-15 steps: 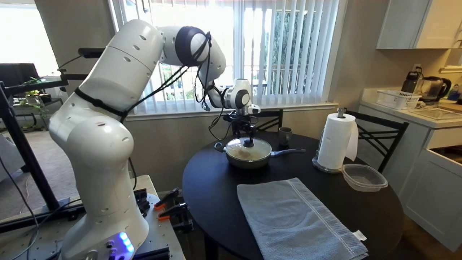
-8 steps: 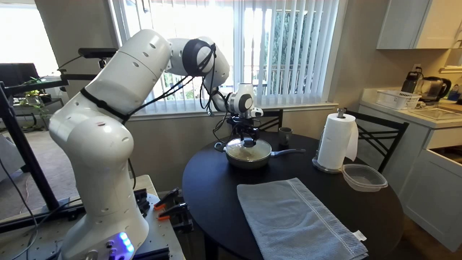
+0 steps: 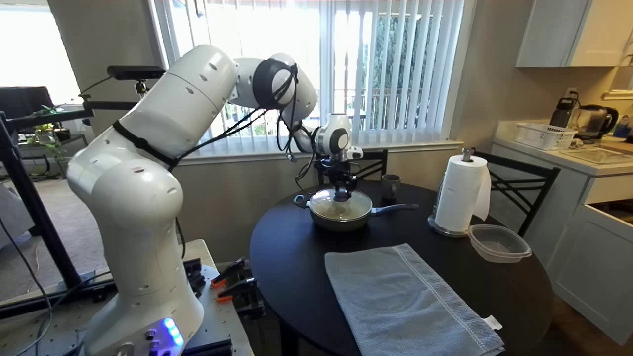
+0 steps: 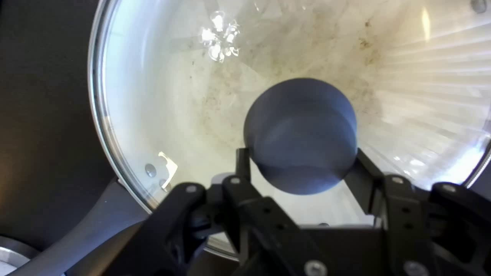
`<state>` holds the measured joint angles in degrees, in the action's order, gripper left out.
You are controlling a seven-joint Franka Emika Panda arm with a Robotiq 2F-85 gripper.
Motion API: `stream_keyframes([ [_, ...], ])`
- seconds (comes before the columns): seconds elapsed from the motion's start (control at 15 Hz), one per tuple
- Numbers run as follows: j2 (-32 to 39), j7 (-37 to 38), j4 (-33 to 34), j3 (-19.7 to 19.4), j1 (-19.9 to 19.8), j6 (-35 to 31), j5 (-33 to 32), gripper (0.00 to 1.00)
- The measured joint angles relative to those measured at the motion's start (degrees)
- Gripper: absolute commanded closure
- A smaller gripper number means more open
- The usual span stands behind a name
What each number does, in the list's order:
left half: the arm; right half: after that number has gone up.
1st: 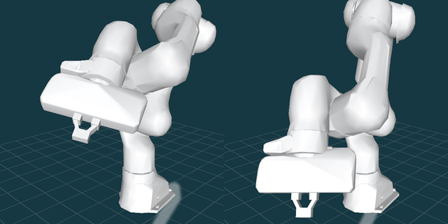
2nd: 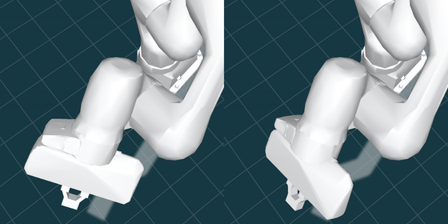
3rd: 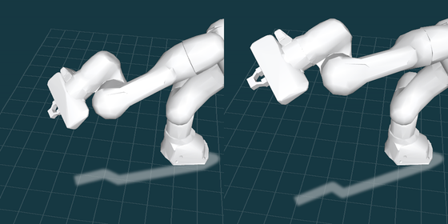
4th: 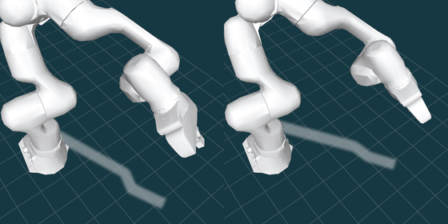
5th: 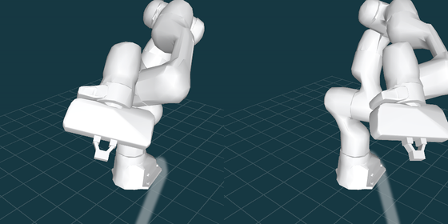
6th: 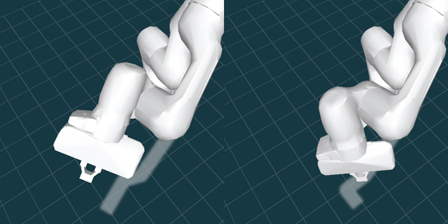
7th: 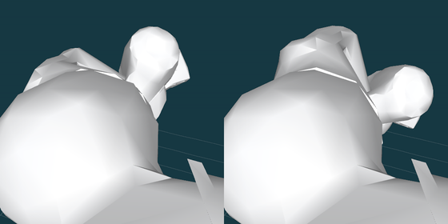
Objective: Pick up the clear pan lid and put it on the blue towel
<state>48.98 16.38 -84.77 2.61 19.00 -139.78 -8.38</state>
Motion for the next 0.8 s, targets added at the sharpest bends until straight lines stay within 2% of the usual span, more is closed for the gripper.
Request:
stream_keyframes([
  [0.07, 0.02, 0.03, 0.30, -0.02, 0.03, 0.30, 0.00, 0.19],
  [0.13, 0.05, 0.05, 0.60, -0.04, -0.01, 0.77, 0.03, 0.19],
  [0.33, 0.35, 0.05, 1.32, -0.15, -0.02, 2.41, 0.03, 0.03],
  [0.4, 0.37, 0.05, 1.45, -0.20, -0.02, 3.03, 0.03, 0.01],
  [0.8, 0.38, 0.05, 1.53, -0.55, -0.02, 4.54, 0.03, 0.00],
])
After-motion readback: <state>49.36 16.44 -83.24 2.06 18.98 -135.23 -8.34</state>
